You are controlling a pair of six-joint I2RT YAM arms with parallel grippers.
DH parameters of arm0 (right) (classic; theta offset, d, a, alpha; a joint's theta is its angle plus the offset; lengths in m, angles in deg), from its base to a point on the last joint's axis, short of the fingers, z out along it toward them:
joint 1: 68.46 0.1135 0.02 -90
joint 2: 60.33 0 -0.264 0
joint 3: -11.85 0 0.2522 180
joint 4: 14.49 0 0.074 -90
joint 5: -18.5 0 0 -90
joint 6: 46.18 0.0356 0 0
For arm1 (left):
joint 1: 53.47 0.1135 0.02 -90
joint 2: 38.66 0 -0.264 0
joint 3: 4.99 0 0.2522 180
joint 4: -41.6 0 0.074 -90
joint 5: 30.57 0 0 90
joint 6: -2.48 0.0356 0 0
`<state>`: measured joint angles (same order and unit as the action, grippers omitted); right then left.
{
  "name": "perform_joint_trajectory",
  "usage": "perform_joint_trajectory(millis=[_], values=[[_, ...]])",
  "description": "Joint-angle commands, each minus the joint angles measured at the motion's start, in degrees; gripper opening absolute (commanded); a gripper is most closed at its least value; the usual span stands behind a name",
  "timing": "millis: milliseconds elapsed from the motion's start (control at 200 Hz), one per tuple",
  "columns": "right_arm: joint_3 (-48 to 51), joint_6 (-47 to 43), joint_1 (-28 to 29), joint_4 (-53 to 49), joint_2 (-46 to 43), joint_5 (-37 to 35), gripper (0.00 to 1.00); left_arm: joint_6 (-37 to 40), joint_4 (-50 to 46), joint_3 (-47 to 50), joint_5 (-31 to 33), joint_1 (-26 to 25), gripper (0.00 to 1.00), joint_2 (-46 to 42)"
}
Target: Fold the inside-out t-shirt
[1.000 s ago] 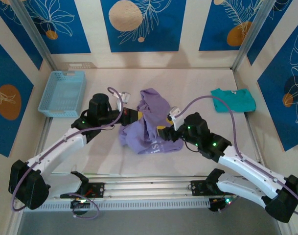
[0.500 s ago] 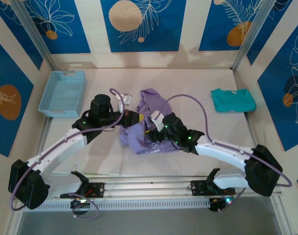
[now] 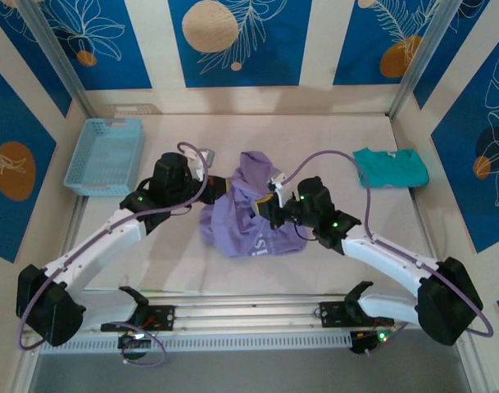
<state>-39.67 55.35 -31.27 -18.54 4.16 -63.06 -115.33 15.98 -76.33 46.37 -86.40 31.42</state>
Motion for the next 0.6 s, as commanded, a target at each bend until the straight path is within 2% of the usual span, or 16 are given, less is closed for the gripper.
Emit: perform_joint_trajectory(millis=[0,55,160,265,310,355,520,595], values=[[-0.11,8.94,-2.01,3.69,-1.95,14.48,0.0,6.2,-4.1,-4.36,18.14,-0.37,0.11,3.98],[-0.14,12.54,-3.09,5.25,-2.22,16.13,0.0,7.4,-5.45,-5.83,21.06,-0.38,0.24,5.94],[-1.1,18.08,-4.2,5.75,-1.7,16.68,0.0,8.45,-9.91,-6.86,24.24,-2.06,0.41,5.93],[-2.05,23.4,-5.16,5.77,-0.69,16.19,0.0,8.98,-13.33,-4.63,31.68,-8.83,0.51,0.68],[-2.49,25.27,-5.5,5.73,-0.13,16.24,0.0,8.82,-14.08,-3.29,32.5,-11.99,0.54,-1.96],[-2.84,26.56,-5.75,5.3,0.17,15.93,0.0,6.83,-14.18,-1.81,30.32,-14.07,0.56,-4.32],[-3.4,27.76,-5.99,4.61,0.3,15.46,0.0,-1.84,-6.83,3.05,13.63,-15.83,0.56,-6.23],[-3.32,28.0,-6.14,4.53,-0.06,15.37,0.0,-2.85,-4.26,2.69,10.94,-15.85,0.55,-3.97]])
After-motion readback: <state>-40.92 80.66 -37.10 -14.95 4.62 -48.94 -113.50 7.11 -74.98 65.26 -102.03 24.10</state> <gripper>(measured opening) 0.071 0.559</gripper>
